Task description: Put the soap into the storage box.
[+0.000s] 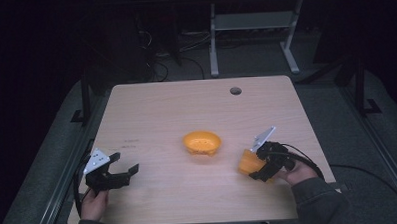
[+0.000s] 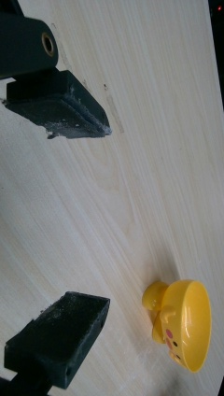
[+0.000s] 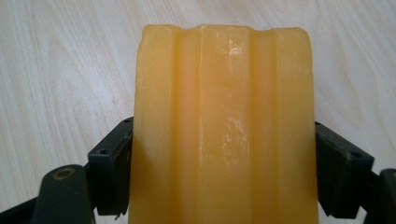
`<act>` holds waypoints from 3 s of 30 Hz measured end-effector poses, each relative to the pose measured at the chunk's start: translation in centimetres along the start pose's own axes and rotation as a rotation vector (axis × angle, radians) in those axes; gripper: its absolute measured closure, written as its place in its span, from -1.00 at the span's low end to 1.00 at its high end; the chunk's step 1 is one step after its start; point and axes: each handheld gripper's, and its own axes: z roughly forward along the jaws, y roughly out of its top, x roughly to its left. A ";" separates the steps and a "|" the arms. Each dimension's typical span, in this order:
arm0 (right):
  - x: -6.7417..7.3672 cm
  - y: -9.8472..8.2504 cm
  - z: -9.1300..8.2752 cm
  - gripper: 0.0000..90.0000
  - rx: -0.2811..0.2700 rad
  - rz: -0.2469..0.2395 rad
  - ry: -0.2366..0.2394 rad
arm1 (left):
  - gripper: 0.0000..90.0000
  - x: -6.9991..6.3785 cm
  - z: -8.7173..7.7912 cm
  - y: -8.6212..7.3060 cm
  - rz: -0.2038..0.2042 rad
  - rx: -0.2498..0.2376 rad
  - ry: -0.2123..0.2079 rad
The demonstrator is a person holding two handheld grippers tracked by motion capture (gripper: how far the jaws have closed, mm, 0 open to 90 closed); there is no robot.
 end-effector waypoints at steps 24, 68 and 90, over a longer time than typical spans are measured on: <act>-0.9 3.2 -1.0 -0.54 -0.018 -0.047 0.013 | -0.69 0.1 0.0 0.0 -0.007 0.003 0.001; -2.3 8.7 -1.6 -0.54 -0.035 -0.118 0.033 | -0.69 0.3 -0.1 0.0 -0.014 0.001 0.009; -2.5 11.8 -1.5 -0.54 -0.032 -0.165 0.044 | -0.69 0.5 -0.1 0.0 -0.023 0.004 0.011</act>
